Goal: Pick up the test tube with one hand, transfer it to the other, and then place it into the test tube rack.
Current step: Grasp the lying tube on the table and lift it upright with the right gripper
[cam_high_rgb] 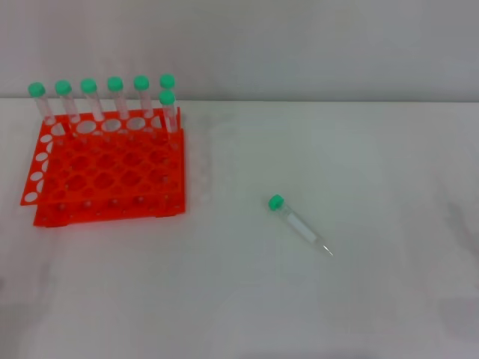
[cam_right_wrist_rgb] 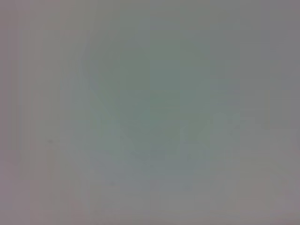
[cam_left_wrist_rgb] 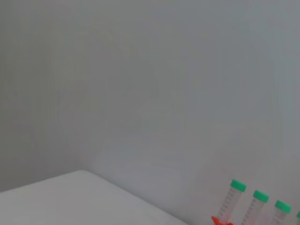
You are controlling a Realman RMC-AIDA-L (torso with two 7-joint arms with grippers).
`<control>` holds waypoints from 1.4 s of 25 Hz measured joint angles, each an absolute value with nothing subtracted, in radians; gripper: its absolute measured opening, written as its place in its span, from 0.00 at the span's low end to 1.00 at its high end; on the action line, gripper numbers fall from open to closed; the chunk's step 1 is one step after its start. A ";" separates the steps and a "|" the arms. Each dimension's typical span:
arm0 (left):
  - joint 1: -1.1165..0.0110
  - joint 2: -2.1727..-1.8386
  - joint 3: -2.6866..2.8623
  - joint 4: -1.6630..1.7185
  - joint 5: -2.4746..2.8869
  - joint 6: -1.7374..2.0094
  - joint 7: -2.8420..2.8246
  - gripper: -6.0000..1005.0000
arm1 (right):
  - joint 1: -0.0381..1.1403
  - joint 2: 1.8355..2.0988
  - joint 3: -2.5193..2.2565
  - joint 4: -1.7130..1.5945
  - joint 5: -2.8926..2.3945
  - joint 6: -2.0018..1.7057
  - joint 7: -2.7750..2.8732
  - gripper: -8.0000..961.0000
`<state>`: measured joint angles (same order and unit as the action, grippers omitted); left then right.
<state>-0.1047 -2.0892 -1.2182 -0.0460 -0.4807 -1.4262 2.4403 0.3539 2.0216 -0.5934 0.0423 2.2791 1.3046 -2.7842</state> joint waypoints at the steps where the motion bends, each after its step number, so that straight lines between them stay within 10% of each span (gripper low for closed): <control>1: -0.105 -2.089 -1.218 -0.046 -0.479 -1.427 2.440 0.86 | 0.356 2.021 -0.595 0.044 2.278 1.305 -2.783 0.90; 18: -0.101 -2.092 -1.218 -0.053 -0.464 -1.441 2.438 0.84 | 0.364 2.014 -0.768 -0.031 2.275 1.346 -2.616 0.89; 28: -0.111 -2.092 -1.218 -0.055 -0.462 -1.483 2.433 0.84 | 0.377 1.908 -1.112 -0.737 1.831 1.229 -1.561 0.89; 35: -0.115 -2.091 -1.216 -0.055 -0.450 -1.485 2.433 0.83 | 0.449 2.005 -1.156 -1.252 1.147 1.251 -0.978 0.89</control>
